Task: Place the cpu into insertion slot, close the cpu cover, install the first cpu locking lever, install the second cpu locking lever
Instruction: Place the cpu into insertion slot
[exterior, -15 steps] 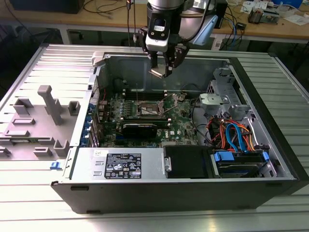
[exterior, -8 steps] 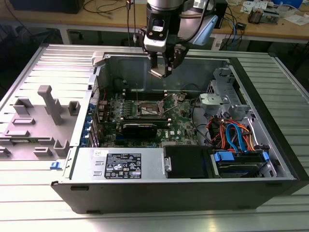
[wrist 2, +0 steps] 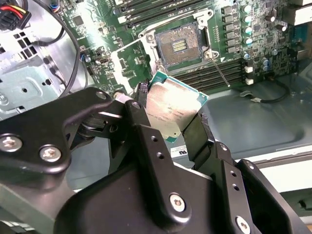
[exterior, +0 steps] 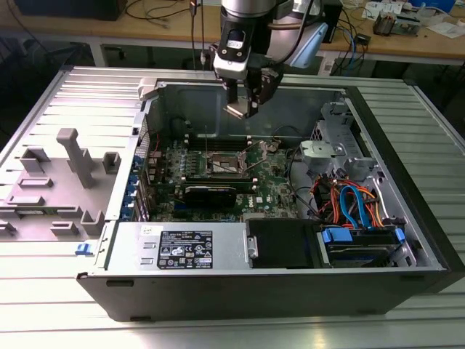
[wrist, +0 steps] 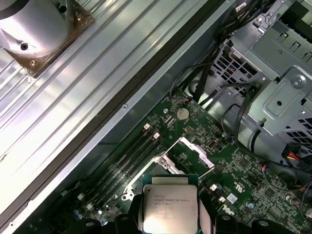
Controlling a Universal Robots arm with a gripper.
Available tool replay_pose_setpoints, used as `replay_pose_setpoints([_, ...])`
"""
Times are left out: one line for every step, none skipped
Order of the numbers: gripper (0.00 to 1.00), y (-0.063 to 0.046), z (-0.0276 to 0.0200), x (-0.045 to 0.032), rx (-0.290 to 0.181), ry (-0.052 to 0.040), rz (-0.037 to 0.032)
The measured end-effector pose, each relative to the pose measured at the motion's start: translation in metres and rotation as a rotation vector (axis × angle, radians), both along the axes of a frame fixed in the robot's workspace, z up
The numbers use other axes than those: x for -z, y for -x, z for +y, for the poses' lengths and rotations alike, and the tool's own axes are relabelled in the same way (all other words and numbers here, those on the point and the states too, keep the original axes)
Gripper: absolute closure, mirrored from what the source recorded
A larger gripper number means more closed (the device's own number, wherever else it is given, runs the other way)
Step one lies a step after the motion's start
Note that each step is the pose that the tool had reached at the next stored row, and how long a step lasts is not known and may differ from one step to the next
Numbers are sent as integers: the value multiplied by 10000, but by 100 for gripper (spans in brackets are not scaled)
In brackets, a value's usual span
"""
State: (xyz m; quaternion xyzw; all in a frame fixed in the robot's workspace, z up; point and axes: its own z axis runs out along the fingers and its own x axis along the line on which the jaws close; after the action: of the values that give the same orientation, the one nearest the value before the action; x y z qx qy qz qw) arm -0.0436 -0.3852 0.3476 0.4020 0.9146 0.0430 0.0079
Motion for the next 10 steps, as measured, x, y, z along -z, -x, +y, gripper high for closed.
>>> replay_pose_setpoints([46, 0, 0, 4, 155, 0, 0])
replay_pose_setpoints([46, 0, 0, 6, 232, 1, 1])
replay_pose_setpoints([46, 0, 0, 7, 290, 1, 1])
replay_pose_setpoints([46, 1, 0, 8, 349, 2, 1])
replay_pose_setpoints([46, 1, 0, 8, 384, 2, 1])
replay_pose_setpoints([46, 1, 0, 9, 392, 1, 1])
replay_pose_setpoints([46, 1, 0, 9, 394, 1, 1])
replay_pose_setpoints([46, 1, 0, 9, 397, 1, 0])
replay_pose_setpoints([46, 1, 0, 9, 402, 1, 1])
replay_pose_setpoints([46, 1, 0, 11, 452, 1, 0])
